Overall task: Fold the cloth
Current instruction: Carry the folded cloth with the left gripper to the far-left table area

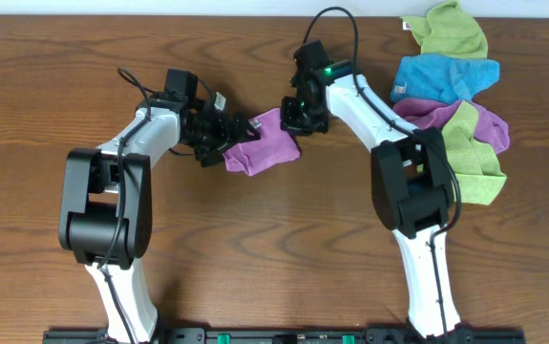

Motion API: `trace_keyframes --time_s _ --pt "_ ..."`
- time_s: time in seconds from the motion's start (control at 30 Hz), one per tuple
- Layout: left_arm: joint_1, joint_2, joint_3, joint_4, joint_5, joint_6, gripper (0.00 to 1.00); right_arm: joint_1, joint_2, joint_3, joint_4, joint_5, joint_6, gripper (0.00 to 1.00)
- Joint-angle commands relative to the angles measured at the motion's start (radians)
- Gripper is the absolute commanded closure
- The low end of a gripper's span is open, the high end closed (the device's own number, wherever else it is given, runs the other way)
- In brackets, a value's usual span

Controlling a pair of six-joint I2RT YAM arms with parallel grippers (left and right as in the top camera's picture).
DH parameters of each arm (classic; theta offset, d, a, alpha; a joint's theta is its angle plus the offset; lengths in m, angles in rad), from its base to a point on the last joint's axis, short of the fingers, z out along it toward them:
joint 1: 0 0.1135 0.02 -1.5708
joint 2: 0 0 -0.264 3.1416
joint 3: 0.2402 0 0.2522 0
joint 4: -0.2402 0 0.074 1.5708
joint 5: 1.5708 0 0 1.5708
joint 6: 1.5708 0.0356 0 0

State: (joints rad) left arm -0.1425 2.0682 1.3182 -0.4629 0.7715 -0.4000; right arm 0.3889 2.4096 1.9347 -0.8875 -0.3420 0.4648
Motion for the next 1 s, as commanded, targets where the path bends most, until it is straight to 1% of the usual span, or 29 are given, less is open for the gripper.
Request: trace_keyframes --time_s 0.0,0.07,0.1,0.17,0.23,0.3,0.37,0.43,0.5,0.6,0.67,0.77,0.87,0.97 --pt "-0.017 0.056 -0.013 -0.004 -0.057 -0.025 0.05 0.01 0.031 -0.005 0.002 -0.032 0.02 0.99" --pt "-0.019 0.056 -0.013 -0.005 -0.057 -0.027 0.03 0.011 0.031 -0.005 -0.006 -0.032 0.02 0.99" --pt "-0.02 0.056 -0.013 -0.005 -0.058 -0.027 0.1 0.01 0.031 -0.005 -0.011 -0.032 0.02 0.98" --pt "-0.02 0.056 -0.013 -0.013 -0.066 -0.027 0.64 0.007 0.031 -0.005 -0.022 -0.032 0.02 0.99" --pt "-0.016 0.056 -0.013 -0.024 -0.07 -0.027 0.94 -0.002 0.029 -0.004 -0.036 -0.032 0.019 0.99" --pt "-0.001 0.056 -0.013 -0.025 -0.068 -0.029 0.94 -0.019 0.021 0.007 -0.072 -0.032 0.0 0.98" --pt "0.024 0.056 -0.006 -0.016 -0.063 -0.063 0.94 -0.039 0.012 0.03 -0.122 -0.031 -0.026 0.99" --pt "0.058 0.056 0.016 0.004 -0.026 -0.081 0.94 -0.063 -0.006 0.06 -0.18 -0.019 -0.062 0.98" --pt "0.098 0.056 0.06 0.025 0.037 -0.086 0.94 -0.083 -0.029 0.085 -0.225 0.008 -0.082 0.99" --pt "0.165 0.056 0.164 0.027 0.069 -0.134 0.94 -0.104 -0.071 0.122 -0.294 0.053 -0.116 0.99" --pt "0.219 0.056 0.248 0.029 0.067 -0.164 0.94 -0.114 -0.114 0.133 -0.32 0.071 -0.15 0.98" --pt "0.319 0.056 0.374 0.08 0.036 -0.205 0.94 -0.116 -0.18 0.133 -0.334 0.084 -0.178 0.98" --pt "0.414 0.056 0.433 0.092 -0.091 -0.278 0.94 -0.114 -0.234 0.133 -0.34 0.084 -0.182 0.99" --pt "0.496 0.068 0.433 0.22 -0.043 -0.393 0.94 -0.11 -0.273 0.133 -0.34 0.084 -0.182 0.98"
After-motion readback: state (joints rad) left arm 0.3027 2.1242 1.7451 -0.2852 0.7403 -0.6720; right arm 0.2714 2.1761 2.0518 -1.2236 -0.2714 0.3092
